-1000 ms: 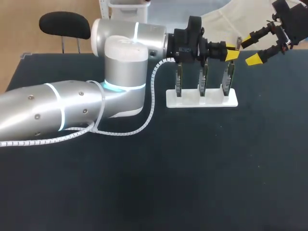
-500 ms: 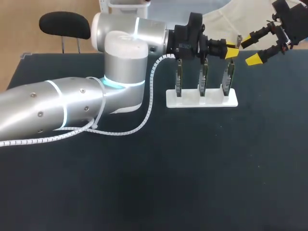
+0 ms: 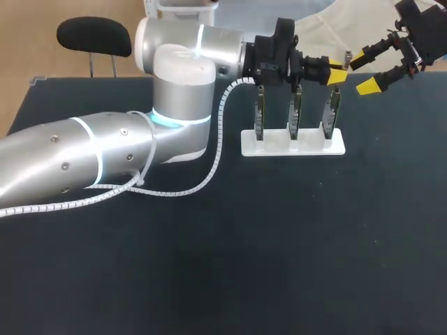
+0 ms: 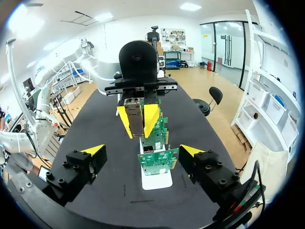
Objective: Pick up the optical module with the left hand, and insert it into the network port with the right hand.
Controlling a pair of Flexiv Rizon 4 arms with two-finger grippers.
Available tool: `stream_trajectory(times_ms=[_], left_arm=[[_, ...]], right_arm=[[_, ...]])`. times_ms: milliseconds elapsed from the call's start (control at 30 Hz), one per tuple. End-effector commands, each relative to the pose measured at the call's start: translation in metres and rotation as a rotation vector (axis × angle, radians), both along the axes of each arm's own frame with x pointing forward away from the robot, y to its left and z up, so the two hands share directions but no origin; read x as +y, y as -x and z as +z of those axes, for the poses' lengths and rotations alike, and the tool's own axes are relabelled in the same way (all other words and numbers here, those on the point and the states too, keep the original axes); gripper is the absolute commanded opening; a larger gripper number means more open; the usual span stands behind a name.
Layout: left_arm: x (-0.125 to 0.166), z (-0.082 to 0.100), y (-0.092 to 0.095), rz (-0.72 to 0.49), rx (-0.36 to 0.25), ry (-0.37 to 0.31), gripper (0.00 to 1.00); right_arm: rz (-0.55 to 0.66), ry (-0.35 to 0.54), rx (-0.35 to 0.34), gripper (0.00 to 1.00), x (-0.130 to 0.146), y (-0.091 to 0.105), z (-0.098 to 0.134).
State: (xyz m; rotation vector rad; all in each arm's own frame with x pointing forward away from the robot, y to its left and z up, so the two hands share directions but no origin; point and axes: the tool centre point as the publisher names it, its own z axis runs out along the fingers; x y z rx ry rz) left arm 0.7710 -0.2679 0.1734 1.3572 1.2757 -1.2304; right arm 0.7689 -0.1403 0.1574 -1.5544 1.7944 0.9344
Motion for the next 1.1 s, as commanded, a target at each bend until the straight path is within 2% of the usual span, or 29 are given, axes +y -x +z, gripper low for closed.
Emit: stream_trajectory(times_ms=[33,367,667,1100], left_arm=[[-0.001,0.0,-0.003,-0.007,0.002,-0.004,0.0],[-0.001,0.0,-0.003,-0.007,0.002,-0.004,0.0],[-0.001,0.0,-0.003,-0.007,0.002,-0.004,0.0],[-0.001,0.0,-0.003,-0.007,0.002,-0.004,0.0]], right_arm=[[-0.004,0.001,-0.004,1.0,0.0,0.002,0.0],[-0.017,-0.002,-0.018,1.0,-0.002,0.0,0.002],[-0.015,-0.026,-0.05,1.0,-0.012,-0.01,0.02],[0.036,-0.072,-0.089,1.0,0.002,-0.009,0.04]])
